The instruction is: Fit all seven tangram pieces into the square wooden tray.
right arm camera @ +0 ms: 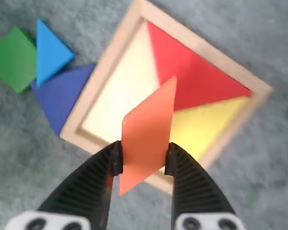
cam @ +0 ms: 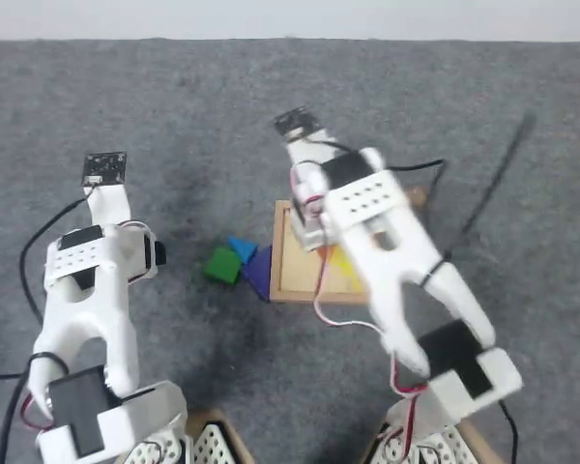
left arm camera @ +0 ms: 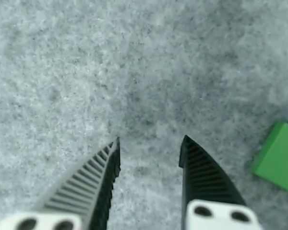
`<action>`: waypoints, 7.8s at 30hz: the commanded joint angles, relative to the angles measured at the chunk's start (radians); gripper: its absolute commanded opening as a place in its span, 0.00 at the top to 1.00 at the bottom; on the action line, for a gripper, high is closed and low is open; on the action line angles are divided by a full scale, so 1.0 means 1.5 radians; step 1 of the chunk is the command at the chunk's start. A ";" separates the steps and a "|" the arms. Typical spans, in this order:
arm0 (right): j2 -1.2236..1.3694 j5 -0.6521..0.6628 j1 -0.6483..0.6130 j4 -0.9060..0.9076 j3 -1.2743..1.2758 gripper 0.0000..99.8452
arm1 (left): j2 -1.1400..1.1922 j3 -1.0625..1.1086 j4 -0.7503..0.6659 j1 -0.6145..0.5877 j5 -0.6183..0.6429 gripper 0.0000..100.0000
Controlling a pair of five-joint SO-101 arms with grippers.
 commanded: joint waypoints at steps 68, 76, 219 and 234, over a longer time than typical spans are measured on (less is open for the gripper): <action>-0.059 0.132 0.650 -0.392 0.435 0.73 | -0.032 0.013 -0.012 0.033 0.005 0.80; -0.120 0.095 0.552 -0.334 0.403 0.73 | -0.032 0.013 -0.012 0.034 0.005 0.80; 0.199 -0.114 0.708 -0.173 0.038 0.99 | -0.032 0.019 -0.013 0.033 0.005 0.80; 0.090 -0.066 0.700 -0.125 -0.073 0.78 | -0.032 0.019 -0.013 0.033 0.005 0.80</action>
